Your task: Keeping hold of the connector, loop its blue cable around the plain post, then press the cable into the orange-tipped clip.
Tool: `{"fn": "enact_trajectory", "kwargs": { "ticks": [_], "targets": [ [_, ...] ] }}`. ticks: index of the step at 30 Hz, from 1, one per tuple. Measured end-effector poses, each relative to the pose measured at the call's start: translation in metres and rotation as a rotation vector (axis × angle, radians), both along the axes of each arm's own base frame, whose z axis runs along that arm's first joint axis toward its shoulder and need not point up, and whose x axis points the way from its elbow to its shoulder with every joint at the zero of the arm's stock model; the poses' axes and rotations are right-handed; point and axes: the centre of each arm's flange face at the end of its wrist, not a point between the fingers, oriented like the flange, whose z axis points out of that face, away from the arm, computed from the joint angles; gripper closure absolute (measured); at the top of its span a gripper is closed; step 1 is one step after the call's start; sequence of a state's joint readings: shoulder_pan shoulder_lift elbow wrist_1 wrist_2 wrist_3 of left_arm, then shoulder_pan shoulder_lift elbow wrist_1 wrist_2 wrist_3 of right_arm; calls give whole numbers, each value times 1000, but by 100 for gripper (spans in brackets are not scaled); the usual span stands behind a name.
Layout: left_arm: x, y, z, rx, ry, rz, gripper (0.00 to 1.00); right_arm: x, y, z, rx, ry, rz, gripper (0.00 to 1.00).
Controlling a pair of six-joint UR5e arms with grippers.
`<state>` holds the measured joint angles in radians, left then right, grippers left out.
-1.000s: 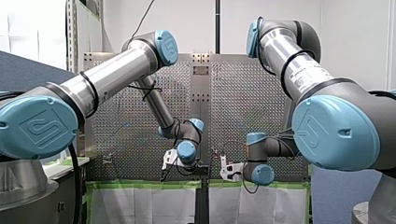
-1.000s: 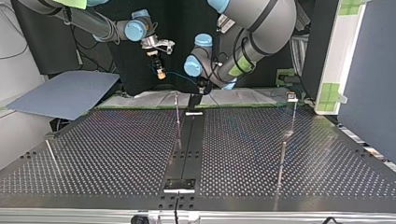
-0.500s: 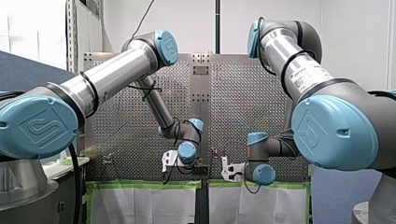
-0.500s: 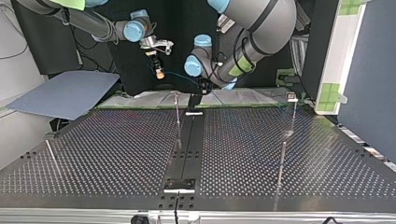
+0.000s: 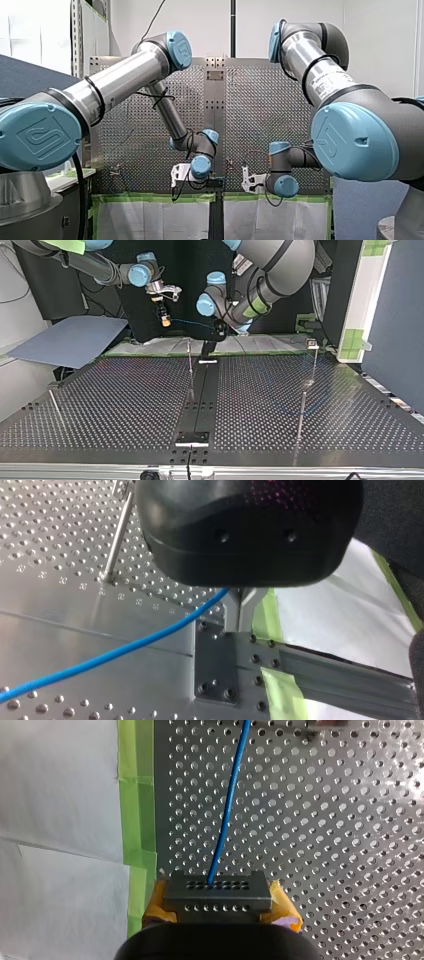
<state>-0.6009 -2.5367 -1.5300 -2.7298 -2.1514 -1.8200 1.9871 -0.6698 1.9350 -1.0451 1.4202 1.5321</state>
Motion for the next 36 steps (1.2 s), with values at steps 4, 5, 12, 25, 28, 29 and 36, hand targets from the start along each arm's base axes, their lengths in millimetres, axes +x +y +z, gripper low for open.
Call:
{"fn": "enact_trajectory", "kwargs": {
  "ticks": [4, 5, 12, 25, 28, 29, 36],
  "targets": [
    [-5, -6, 0, -1, -1, -11, 100, -2, -4, 1, -2, -1, -7, 100],
    [-7, -8, 0, -1, -2, -14, 100, -3, -6, 1, -3, -2, -10, 100],
    [-13, -20, 1, -18, -26, -39, 100, -10, -19, 4, -10, -13, -36, 100],
    [-13, -26, 3, -17, -66, -41, 100, -18, -38, 8, -25, -22, -64, 100],
    [-14, -29, 3, -17, -77, -42, 100, -20, -44, 10, -29, -25, -71, 100],
    [-14, -29, 3, -17, -80, -44, 100, -21, -47, 10, -31, -25, -74, 100],
    [-10, -33, 5, -19, -106, -61, 100, -27, -61, 14, -31, -24, -91, 100]
  ]
}}
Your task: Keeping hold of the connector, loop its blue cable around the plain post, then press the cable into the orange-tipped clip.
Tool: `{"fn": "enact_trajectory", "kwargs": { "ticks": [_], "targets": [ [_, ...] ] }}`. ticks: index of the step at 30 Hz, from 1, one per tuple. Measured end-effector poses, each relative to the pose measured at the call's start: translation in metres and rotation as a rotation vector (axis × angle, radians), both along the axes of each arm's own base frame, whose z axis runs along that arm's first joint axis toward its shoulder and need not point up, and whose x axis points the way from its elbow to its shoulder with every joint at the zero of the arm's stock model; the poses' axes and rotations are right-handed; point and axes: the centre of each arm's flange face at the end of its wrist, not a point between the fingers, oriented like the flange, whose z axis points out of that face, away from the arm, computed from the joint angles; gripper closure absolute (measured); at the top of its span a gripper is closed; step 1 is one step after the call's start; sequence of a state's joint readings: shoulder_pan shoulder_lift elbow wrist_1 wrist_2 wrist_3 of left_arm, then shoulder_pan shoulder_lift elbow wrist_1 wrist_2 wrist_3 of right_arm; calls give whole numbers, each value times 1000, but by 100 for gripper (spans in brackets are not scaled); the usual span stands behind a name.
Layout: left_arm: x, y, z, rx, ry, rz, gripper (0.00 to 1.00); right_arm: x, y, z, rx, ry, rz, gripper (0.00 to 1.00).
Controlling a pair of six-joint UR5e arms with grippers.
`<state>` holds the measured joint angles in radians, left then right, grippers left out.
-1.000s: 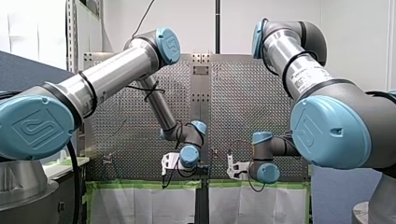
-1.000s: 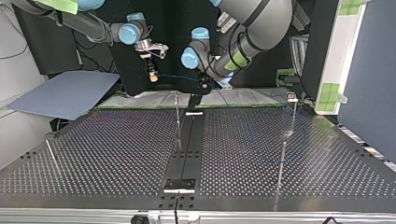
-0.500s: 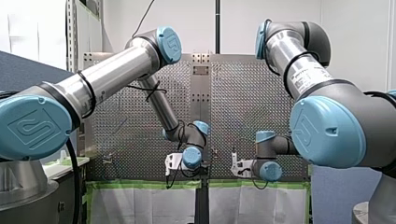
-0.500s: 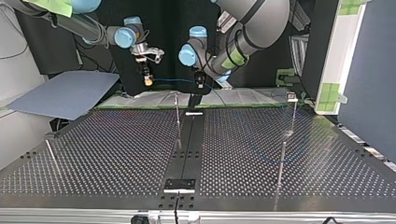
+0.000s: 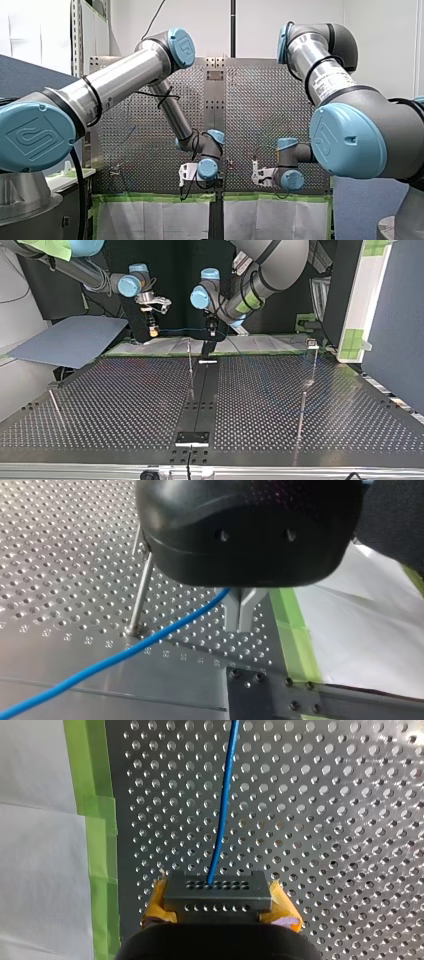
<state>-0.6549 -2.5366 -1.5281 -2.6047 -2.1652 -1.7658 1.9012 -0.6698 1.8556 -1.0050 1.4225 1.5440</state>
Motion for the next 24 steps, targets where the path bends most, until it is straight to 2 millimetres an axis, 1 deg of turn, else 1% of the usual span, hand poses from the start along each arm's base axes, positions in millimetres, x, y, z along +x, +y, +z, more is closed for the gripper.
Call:
{"fn": "enact_trajectory", "kwargs": {
  "ticks": [11, 19, 24],
  "targets": [
    [4, -5, 1, -1, -9, -35, 100, -11, -10, 1, 0, 0, -25, 100],
    [4, -8, 1, -4, -1, -61, 100, -16, -14, 1, -1, -1, -35, 100],
    [9, -14, 4, -17, -4, -82, 100, -18, -19, 3, -5, -3, -41, 100]
  ]
}}
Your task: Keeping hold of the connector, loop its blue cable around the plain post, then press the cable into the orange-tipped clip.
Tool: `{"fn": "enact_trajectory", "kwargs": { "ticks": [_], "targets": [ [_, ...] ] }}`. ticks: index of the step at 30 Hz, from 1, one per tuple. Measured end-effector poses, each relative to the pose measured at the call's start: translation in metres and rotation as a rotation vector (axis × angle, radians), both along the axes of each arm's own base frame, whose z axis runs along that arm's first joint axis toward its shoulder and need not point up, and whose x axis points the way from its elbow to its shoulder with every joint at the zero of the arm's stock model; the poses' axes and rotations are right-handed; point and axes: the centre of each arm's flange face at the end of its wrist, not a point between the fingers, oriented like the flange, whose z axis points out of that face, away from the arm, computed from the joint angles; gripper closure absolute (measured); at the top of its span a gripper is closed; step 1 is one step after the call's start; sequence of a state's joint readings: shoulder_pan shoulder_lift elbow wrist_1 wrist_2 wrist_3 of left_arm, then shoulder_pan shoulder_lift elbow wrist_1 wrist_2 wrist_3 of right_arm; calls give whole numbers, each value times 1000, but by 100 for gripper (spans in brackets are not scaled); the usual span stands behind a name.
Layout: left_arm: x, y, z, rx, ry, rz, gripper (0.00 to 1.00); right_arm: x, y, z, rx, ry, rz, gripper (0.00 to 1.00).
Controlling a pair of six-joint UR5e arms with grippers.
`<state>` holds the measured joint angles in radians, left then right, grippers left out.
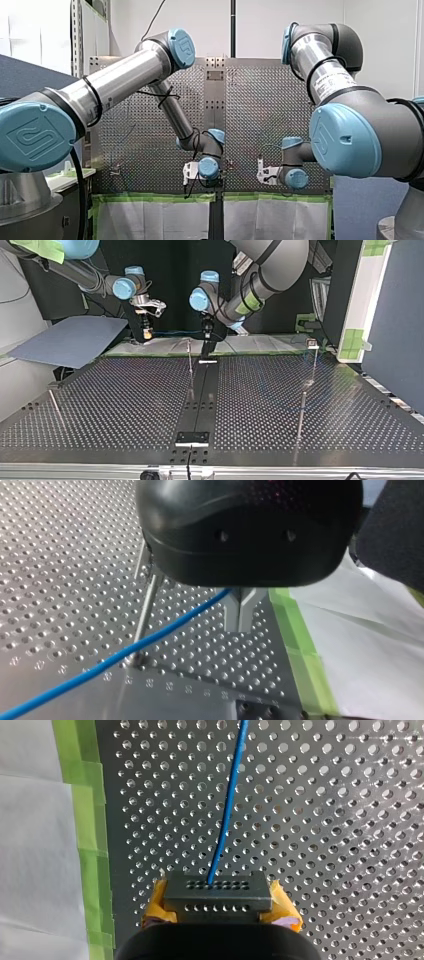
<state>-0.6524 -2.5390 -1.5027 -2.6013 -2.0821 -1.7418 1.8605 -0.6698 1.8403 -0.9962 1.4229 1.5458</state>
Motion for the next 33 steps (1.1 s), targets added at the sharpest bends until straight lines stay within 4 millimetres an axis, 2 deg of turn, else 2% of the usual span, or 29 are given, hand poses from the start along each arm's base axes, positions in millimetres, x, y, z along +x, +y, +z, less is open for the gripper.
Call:
{"fn": "enact_trajectory", "kwargs": {
  "ticks": [15, 26, 33],
  "targets": [
    [34, -10, 27, 18, 21, -12, 100, -1, -18, 7, -2, 0, -8, 100],
    [39, -7, 22, 32, 55, -25, 100, -4, -21, 8, -4, -2, -15, 100],
    [52, -11, 32, 18, 47, -20, 100, -8, -25, 8, -5, -3, -23, 100]
  ]
}}
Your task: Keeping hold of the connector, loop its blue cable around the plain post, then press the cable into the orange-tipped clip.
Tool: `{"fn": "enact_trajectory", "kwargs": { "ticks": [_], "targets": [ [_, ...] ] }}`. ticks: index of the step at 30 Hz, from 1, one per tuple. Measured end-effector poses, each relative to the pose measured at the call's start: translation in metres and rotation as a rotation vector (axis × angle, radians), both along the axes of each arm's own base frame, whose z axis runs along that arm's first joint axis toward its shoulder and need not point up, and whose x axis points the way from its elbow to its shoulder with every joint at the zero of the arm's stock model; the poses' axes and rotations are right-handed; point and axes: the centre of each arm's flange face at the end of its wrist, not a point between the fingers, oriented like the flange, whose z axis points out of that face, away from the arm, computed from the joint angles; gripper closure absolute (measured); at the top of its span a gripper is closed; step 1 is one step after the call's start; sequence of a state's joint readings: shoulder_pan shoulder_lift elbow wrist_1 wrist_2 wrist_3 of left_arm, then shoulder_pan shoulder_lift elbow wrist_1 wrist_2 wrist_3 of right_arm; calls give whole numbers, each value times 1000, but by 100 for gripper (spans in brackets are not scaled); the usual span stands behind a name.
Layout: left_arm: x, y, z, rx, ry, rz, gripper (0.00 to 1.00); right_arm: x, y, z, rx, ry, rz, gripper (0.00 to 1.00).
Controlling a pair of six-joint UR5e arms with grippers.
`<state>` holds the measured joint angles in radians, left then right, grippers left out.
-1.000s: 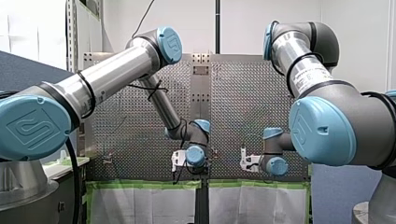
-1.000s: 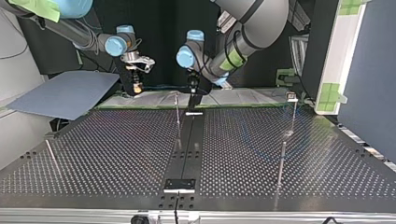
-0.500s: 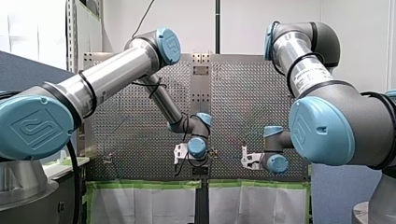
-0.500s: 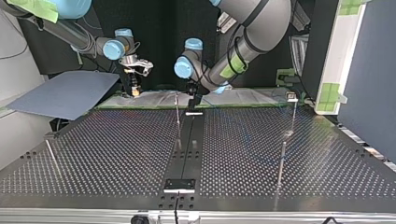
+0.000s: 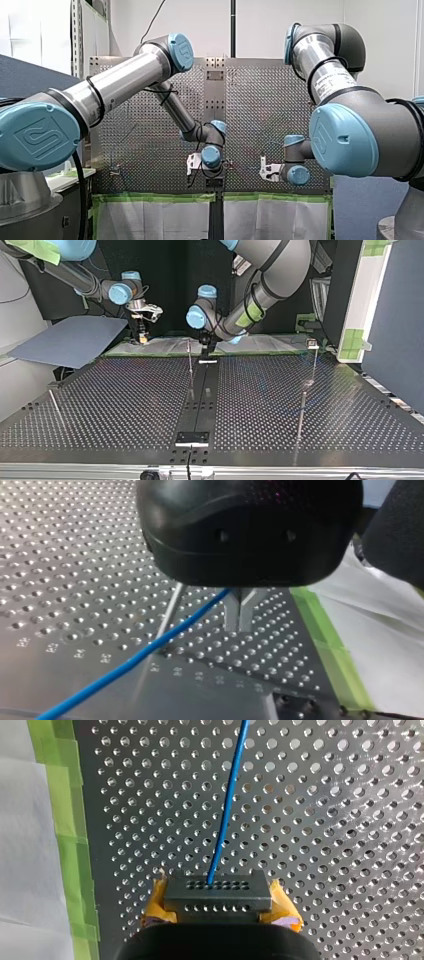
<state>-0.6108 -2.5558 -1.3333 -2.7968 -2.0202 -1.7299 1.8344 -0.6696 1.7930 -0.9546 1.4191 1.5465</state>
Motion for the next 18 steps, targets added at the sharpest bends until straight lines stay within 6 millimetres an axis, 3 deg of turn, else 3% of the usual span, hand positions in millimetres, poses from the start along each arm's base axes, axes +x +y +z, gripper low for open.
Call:
{"fn": "enact_trajectory", "kwargs": {
  "ticks": [8, 18],
  "targets": [
    [18, 2, 10, -17, 1, -2, 100, -2, -12, 5, -3, -6, -10, 100],
    [47, -5, 41, -36, -17, 7, 100, 3, -40, 21, -6, -1, -11, 100]
  ]
}}
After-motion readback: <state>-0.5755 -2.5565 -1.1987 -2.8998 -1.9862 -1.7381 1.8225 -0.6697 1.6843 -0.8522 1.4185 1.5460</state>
